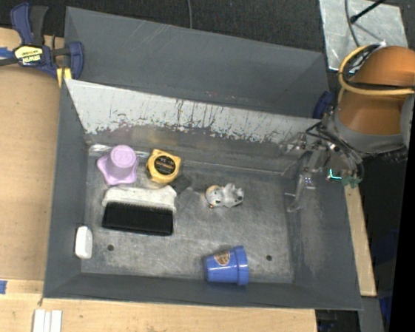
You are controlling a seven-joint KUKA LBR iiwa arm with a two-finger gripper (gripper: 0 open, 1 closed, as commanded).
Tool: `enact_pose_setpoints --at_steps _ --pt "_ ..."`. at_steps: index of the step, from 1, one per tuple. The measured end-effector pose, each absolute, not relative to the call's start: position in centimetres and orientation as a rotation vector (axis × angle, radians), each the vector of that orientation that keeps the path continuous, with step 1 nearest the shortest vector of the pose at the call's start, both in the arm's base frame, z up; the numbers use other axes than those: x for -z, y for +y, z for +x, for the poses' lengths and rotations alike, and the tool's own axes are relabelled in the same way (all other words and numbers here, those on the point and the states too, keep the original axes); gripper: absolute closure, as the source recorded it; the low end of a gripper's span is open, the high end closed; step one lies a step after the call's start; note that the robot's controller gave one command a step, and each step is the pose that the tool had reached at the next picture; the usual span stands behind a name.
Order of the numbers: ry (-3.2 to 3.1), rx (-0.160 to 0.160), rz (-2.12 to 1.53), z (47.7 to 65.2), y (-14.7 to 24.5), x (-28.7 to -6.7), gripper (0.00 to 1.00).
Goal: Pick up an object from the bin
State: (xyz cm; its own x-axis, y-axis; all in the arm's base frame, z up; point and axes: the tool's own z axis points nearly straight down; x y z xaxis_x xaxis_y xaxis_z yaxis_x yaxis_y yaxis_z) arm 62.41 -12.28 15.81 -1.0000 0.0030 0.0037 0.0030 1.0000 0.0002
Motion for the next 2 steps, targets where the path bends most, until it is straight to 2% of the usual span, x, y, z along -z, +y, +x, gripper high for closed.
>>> enact_pose_setpoints --at_steps 1,2 --pt "-3.144 -0.001 -0.001 62.5 -12.2 -16.2 0.00" --pt "-3.150 -0.001 -0.014 62.5 -5.9 -9.3 0.00"
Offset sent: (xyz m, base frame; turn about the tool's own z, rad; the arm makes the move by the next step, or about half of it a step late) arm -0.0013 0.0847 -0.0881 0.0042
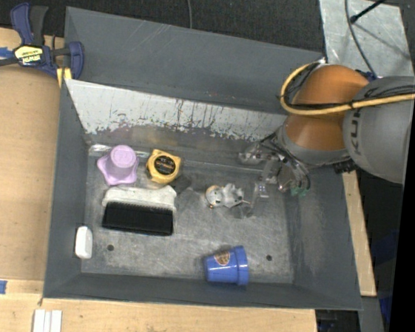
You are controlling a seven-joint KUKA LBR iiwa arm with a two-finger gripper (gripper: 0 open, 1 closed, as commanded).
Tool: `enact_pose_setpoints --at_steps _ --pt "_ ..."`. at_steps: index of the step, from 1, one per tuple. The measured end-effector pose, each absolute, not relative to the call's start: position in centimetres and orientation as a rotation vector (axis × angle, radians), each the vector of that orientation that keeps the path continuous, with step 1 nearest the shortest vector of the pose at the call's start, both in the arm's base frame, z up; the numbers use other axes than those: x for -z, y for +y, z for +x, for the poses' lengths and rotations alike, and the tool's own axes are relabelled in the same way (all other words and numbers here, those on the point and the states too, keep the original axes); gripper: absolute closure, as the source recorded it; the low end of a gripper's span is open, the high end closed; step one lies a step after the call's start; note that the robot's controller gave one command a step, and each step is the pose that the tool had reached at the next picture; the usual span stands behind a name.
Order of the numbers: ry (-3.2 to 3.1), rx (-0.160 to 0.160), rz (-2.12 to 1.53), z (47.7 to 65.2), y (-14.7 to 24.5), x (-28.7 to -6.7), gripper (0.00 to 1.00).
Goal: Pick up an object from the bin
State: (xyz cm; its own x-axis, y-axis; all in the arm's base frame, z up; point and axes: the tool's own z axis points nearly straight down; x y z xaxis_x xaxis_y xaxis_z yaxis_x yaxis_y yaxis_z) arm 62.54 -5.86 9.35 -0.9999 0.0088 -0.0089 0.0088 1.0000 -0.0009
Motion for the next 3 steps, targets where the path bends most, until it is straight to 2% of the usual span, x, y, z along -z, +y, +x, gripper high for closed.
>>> enact_pose_setpoints --at_steps 1,2,3 --pt "3.133 -0.005 0.227 62.5 -3.8 -7.5 0.00" --pt "3.133 0.000 0.062 62.5 -2.0 -10.3 0.00" --pt "3.123 0.000 0.295 61.6 -0.4 -7.2 0.00"
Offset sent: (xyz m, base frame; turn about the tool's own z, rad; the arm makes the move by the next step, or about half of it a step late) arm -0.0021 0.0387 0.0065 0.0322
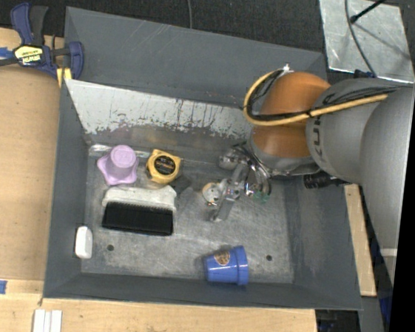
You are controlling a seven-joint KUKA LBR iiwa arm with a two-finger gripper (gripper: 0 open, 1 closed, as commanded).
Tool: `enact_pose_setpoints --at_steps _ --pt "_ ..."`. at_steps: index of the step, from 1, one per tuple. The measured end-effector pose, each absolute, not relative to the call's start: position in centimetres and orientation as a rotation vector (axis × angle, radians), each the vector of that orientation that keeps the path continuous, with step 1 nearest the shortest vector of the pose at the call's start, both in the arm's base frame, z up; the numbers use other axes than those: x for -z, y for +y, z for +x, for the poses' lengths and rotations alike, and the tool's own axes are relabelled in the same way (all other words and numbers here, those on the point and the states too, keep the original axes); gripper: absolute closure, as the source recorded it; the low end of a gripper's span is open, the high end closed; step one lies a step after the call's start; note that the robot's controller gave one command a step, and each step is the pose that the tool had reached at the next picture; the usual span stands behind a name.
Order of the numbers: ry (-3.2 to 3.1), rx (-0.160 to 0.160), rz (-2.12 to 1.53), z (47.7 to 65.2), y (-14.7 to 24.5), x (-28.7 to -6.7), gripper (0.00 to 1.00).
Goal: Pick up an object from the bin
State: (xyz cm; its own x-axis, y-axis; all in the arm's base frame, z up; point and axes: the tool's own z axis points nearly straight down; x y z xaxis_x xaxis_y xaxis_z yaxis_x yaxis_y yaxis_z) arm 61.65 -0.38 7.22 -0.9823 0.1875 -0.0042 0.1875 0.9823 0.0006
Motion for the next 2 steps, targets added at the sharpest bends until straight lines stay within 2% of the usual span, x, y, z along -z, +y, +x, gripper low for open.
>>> enact_pose_setpoints --at_steps 1,2 --pt "3.094 0.000 0.404 62.89 0.51 -7.65 1.00" --pt "3.095 0.000 0.402 62.89 0.53 -7.64 1.00"
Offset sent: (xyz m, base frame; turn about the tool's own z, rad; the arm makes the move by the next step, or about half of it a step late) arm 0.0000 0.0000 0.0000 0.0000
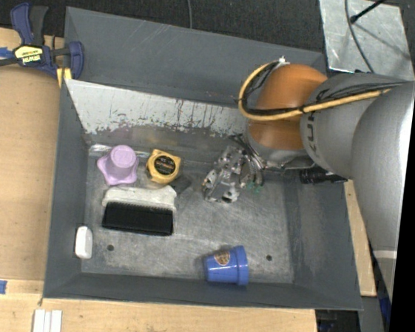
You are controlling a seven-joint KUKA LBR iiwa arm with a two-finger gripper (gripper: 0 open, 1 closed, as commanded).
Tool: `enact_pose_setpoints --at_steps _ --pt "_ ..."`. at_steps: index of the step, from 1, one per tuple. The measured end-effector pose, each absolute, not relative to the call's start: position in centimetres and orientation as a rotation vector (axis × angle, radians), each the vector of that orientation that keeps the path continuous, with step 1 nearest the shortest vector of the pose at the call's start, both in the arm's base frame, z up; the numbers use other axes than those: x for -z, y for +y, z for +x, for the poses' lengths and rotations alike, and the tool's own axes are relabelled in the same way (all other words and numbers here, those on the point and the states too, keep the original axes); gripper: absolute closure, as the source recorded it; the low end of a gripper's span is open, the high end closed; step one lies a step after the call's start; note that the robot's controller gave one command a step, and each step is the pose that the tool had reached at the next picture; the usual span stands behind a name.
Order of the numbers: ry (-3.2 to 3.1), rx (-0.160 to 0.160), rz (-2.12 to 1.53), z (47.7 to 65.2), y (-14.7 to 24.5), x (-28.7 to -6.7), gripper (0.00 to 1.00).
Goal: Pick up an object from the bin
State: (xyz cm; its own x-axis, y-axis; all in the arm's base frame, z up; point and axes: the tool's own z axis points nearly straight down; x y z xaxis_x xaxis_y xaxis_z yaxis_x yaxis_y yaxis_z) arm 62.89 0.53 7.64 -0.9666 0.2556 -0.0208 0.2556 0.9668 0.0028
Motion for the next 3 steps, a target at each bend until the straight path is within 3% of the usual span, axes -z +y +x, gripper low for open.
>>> enact_pose_setpoints --at_steps 1,2,3 --pt "3.108 -0.001 0.401 63.1 0.5 -13.2 1.00" --pt "3.117 0.001 0.399 62.9 0.5 -9.4 1.00" --pt "3.108 -0.002 0.397 63.3 0.4 -19.5 1.00"
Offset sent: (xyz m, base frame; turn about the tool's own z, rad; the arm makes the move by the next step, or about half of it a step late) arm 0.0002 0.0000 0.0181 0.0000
